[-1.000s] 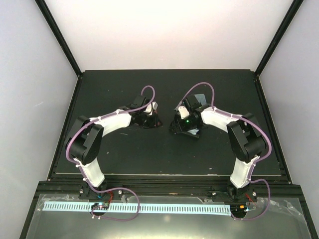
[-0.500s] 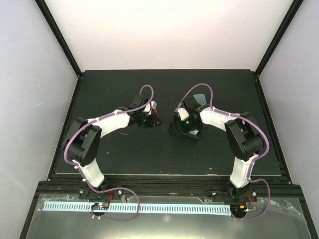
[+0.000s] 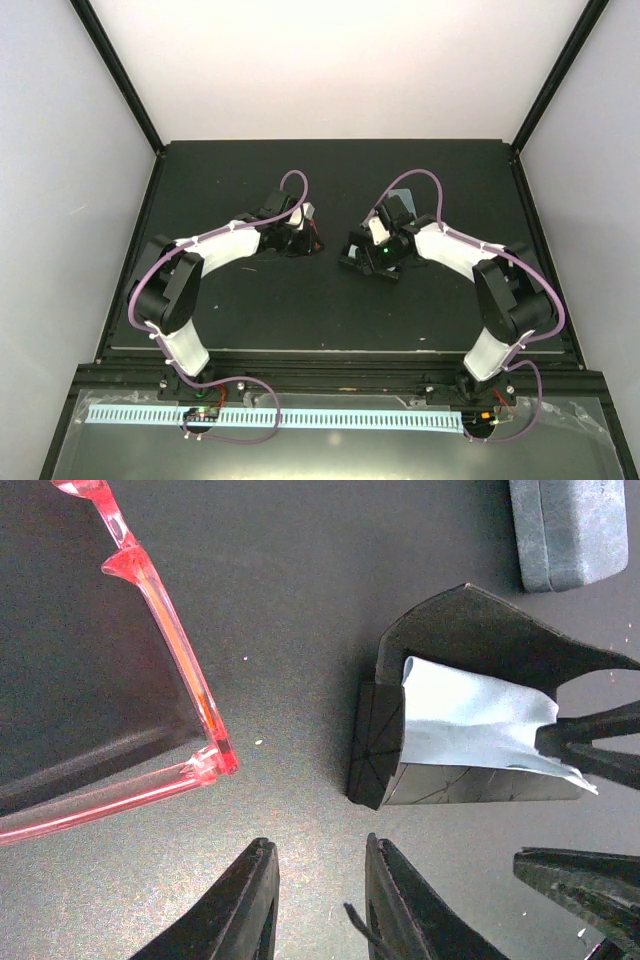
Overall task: Organize the sunglasses
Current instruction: Place the glasses cleaning cloth in the sunglasses case, then pick up the sunglasses from the center of the board.
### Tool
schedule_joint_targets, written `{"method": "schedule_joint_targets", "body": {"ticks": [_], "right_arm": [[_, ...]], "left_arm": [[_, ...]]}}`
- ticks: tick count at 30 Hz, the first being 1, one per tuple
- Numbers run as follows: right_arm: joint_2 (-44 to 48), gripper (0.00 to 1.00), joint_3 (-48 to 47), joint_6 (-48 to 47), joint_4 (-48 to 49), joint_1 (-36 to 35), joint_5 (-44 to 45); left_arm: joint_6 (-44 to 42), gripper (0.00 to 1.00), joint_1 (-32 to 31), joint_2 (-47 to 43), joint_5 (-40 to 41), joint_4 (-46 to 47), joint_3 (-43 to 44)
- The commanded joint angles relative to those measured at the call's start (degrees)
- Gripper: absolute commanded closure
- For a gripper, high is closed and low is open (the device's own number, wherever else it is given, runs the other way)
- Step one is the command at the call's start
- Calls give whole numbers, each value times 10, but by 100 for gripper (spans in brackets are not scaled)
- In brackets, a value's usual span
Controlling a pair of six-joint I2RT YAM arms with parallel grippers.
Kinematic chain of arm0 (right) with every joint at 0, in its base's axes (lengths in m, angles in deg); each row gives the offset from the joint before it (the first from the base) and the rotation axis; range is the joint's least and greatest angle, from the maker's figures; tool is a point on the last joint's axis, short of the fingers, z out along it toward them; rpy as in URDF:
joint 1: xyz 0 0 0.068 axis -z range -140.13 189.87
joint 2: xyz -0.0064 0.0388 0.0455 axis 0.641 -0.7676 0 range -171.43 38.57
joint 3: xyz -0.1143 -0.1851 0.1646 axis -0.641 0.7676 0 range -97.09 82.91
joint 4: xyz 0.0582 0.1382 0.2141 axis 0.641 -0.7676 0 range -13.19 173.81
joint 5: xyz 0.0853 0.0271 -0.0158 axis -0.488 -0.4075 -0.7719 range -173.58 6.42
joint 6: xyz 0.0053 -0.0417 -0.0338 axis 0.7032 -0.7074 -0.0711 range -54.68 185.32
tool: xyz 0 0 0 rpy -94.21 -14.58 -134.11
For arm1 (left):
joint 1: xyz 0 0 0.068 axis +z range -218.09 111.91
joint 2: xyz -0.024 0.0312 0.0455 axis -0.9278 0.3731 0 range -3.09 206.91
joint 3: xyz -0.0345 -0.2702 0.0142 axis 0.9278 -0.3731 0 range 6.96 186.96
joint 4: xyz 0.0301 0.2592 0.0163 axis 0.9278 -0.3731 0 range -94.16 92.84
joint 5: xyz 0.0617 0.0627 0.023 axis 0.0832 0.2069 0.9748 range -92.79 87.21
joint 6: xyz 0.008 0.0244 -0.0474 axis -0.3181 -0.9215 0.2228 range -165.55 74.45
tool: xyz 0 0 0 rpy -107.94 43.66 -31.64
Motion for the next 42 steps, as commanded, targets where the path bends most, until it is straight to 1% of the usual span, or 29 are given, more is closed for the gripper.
{"method": "schedule_joint_targets", "body": {"ticks": [1,10,16,21,25,30,34,38,42], "right_arm": [[4,23,19,6,-15,3,5],[-22,23,24,-7,-26,3,-37],[-48,22,16,-2,-34,3,-13],[-35,21,10,3,-39,3,12],[8,20,12,7,-33,3,24],[90,20,13,44,-14,1,76],[118,21,6,87,5,-25,143],[82,27,-44,122,3,-80,207],[-9,34,-135,155,-17,-130,255]], "left_arm": [[-7,77,5,-13,-3,3,1],[-9,77,5,-12,-4,5,-1],[-9,77,7,-10,-4,6,-2],[-9,77,10,-10,-4,7,-3],[-8,77,13,-12,-2,7,-5],[12,76,25,-37,20,26,-29],[45,72,43,-71,59,45,-66],[74,68,70,-118,91,73,-109],[96,64,94,-170,117,86,-151]]}}
